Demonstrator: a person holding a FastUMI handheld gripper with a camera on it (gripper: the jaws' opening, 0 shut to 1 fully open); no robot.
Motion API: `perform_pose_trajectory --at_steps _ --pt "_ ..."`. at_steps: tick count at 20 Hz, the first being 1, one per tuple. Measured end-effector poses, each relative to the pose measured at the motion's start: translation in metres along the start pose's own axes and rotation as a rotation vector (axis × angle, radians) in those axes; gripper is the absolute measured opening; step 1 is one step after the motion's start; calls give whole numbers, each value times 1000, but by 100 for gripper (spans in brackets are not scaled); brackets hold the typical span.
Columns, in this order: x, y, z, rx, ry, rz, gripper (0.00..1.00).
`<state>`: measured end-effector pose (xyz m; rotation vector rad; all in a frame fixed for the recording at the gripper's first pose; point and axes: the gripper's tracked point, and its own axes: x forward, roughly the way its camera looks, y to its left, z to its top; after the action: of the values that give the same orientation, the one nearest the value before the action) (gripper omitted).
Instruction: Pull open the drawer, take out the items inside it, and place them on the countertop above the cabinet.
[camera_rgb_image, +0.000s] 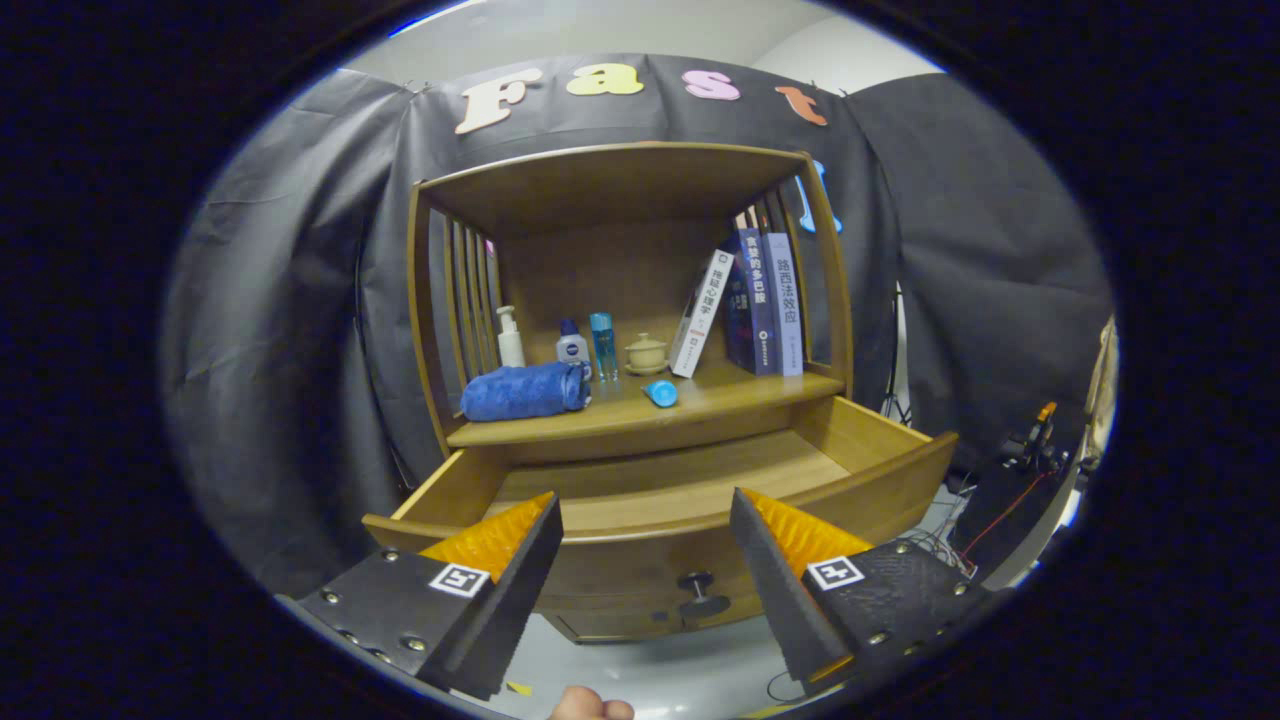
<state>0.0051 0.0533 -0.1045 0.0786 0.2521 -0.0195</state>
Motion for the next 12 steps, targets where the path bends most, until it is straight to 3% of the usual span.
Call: perform_pose_trajectory --at_steps 12 --pt "24 0 -55 90 96 38 99"
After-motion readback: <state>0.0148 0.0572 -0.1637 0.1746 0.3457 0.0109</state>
